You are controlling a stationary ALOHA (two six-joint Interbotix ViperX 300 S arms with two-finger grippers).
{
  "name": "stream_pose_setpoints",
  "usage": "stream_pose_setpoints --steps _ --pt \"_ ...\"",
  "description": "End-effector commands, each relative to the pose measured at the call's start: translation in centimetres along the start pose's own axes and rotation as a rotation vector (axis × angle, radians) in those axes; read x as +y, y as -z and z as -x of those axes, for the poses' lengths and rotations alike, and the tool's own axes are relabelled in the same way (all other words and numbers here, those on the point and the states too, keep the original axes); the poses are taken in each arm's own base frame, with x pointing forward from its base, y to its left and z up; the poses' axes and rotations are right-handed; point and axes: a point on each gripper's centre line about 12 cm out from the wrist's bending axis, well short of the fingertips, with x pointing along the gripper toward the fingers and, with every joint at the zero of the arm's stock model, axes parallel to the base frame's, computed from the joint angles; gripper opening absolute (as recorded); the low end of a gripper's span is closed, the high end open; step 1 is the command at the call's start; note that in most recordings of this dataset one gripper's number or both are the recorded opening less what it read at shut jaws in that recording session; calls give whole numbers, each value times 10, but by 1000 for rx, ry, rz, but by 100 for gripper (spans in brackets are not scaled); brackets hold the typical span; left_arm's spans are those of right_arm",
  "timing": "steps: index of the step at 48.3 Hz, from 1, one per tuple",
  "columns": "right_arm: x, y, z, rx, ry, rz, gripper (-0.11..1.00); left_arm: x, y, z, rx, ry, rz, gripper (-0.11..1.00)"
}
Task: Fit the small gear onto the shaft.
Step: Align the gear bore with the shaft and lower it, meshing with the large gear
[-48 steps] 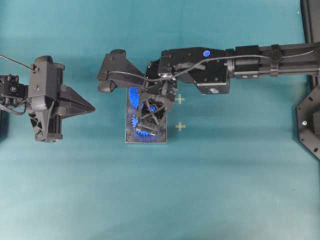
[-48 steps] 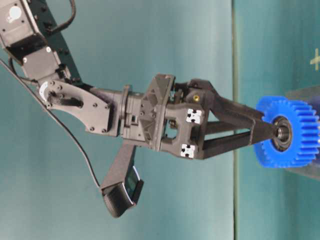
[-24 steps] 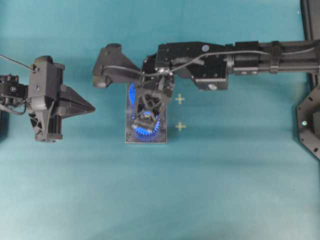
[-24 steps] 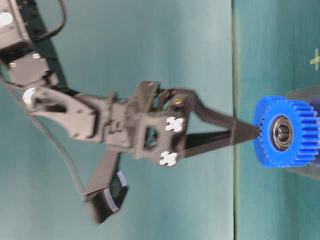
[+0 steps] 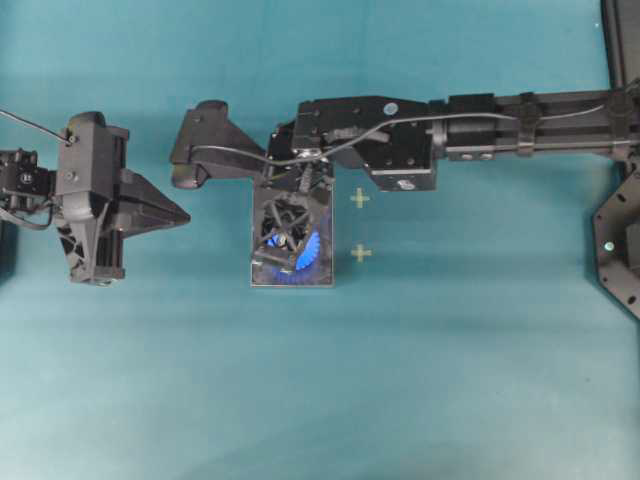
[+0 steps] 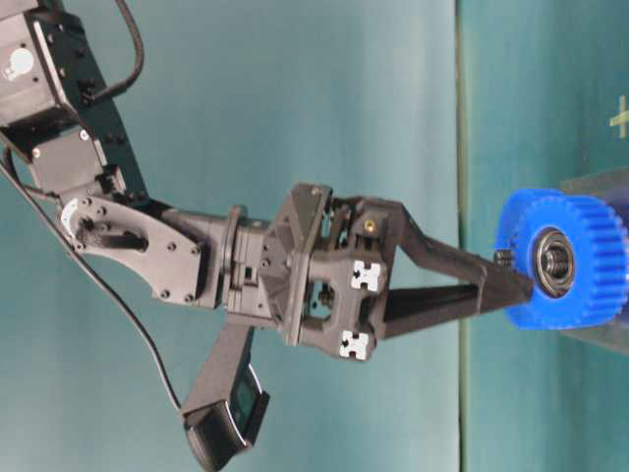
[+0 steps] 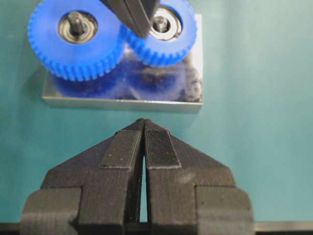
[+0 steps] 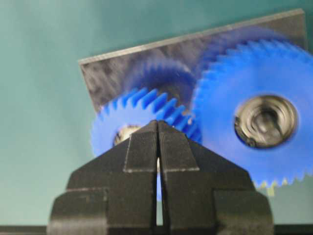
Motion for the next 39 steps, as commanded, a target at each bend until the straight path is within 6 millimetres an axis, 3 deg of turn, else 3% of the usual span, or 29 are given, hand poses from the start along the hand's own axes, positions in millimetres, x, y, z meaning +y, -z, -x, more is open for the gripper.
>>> stream_pose_setpoints --steps 1,16,29,39 --pt "-5 0 7 -6 18 -7 0 0 -9 2 -32 0 -2 0" --pt "-16 22 -1 41 82 -86 0 0 -10 2 -34 2 -1 0" --pt "25 40 11 36 66 -90 0 0 -9 1 -31 2 -1 0" --pt "34 29 33 -43 52 -83 0 0 -10 1 -35 2 1 0"
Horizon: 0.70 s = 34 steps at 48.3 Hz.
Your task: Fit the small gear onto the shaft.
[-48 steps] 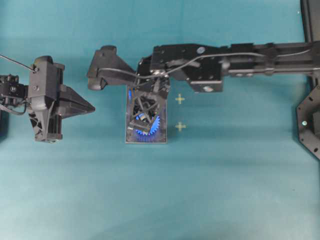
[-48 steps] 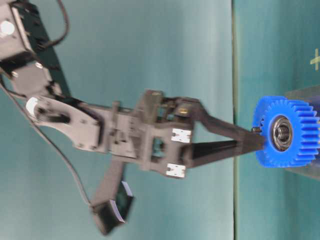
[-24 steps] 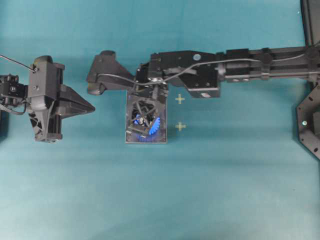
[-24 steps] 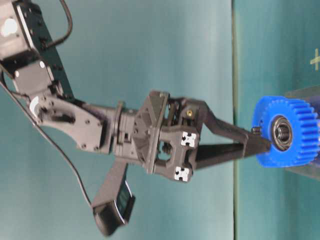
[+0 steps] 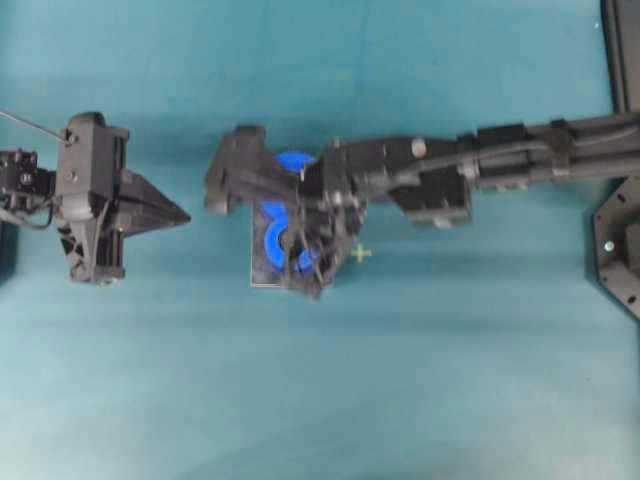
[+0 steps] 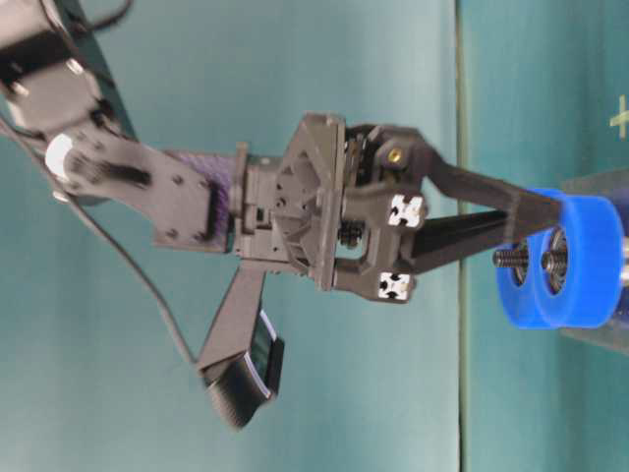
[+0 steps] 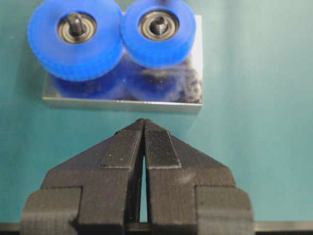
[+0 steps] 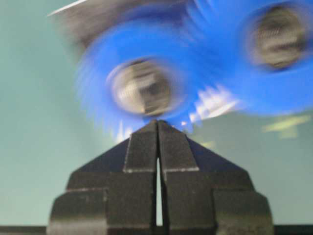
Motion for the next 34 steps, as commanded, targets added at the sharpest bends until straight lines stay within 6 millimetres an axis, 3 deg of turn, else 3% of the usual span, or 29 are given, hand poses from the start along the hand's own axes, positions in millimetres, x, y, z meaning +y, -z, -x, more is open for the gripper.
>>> stream_pose_setpoints --steps 1,17,25,34 --pt "1 -13 32 -103 -18 -8 0 0 -10 1 -34 2 -2 0" --pt "-20 -48 17 -152 20 -16 0 -1 -10 1 -38 4 -4 0" --pt "-29 -48 2 -119 35 -21 0 -2 -11 2 -41 7 -6 0" --pt "-35 -34 -2 -76 48 -35 0 -2 -10 2 -40 7 -6 0"
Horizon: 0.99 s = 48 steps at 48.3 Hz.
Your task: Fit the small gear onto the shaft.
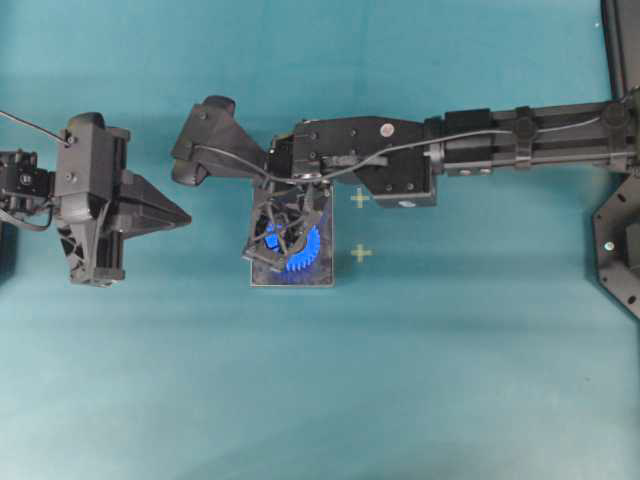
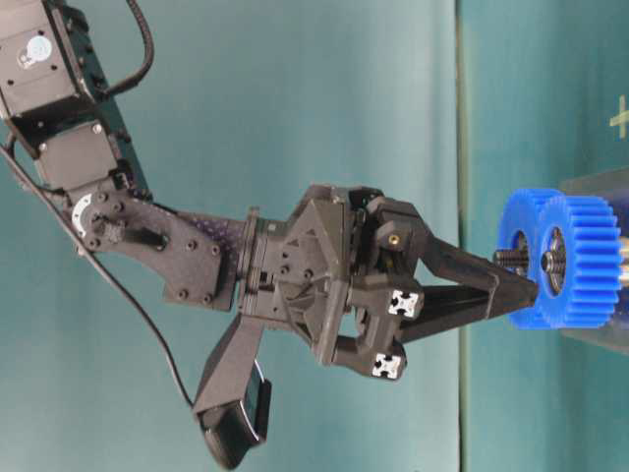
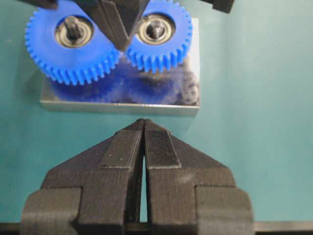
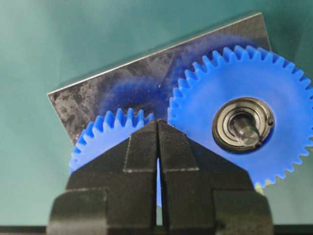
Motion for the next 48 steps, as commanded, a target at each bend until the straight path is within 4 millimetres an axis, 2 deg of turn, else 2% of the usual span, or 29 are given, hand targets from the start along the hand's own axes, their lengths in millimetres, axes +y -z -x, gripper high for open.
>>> stream_pose_setpoints --steps 1,7,20,24,30,38,48 --pt "-4 7 9 9 2 -2 0 0 -10 2 -34 2 -2 0" --pt "-1 26 16 41 4 -12 0 0 -9 2 -32 2 -2 0" --pt "28 67 43 53 -41 -37 0 0 -8 2 -29 2 -2 0" --pt "27 67 49 21 -52 -58 0 0 -8 2 -29 2 -4 0" --pt "23 55 49 -52 -74 -74 0 0 -8 2 -29 2 -4 0" --pt "21 45 36 -80 -82 -87 0 0 -9 2 -32 2 -4 0" --pt "29 48 22 -49 -94 -88 0 0 -9 2 -32 2 -4 0"
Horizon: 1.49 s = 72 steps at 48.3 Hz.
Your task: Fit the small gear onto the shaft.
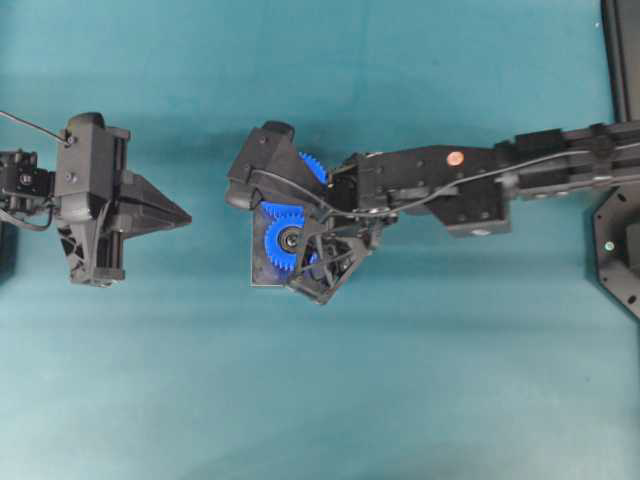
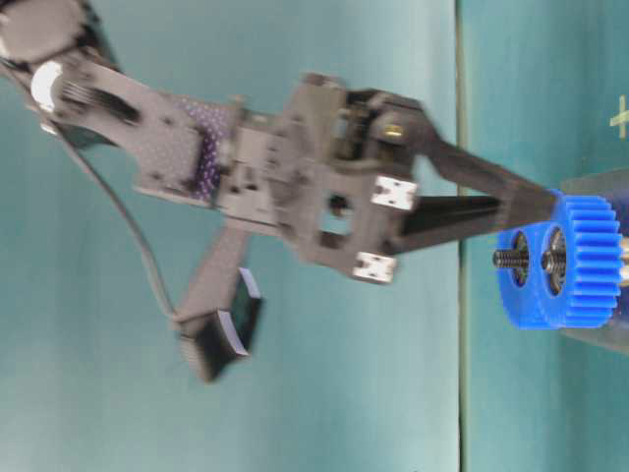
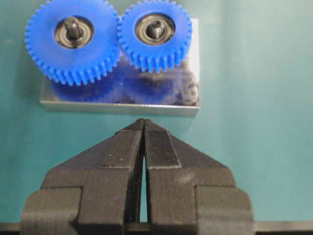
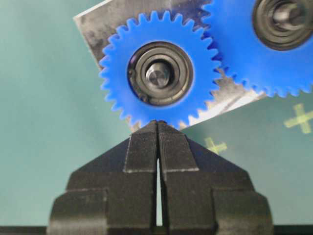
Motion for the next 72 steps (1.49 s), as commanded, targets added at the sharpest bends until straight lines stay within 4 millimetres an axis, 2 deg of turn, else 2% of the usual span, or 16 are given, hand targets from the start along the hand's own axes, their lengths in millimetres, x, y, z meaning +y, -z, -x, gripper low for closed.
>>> stream_pose_setpoints --steps 1,11,19,33,38,44,51,60,72 --pt "11 -2 8 -25 -31 0 0 0 -9 2 -31 2 -2 0" --pt "25 1 3 -30 -59 9 0 0 -8 1 -29 2 -4 0" --pt "26 -12 6 -66 -70 8 0 -1 -8 1 -34 2 -4 0" --pt "27 -37 -2 -94 -70 17 0 -1 -8 1 -37 2 -2 0" --pt "20 -46 -6 -98 -55 23 0 -1 -8 1 -37 2 -2 0" --pt "-1 -58 -8 -108 -22 13 0 -1 -8 1 -43 2 -5 0" --pt "-27 -66 -1 -107 3 -13 0 -1 -9 1 -49 2 -4 0" --pt "-37 -53 4 -52 27 -3 0 -1 -9 1 -51 2 -4 0" --pt "-16 -25 5 -9 20 31 0 -1 -6 1 -46 2 -5 0"
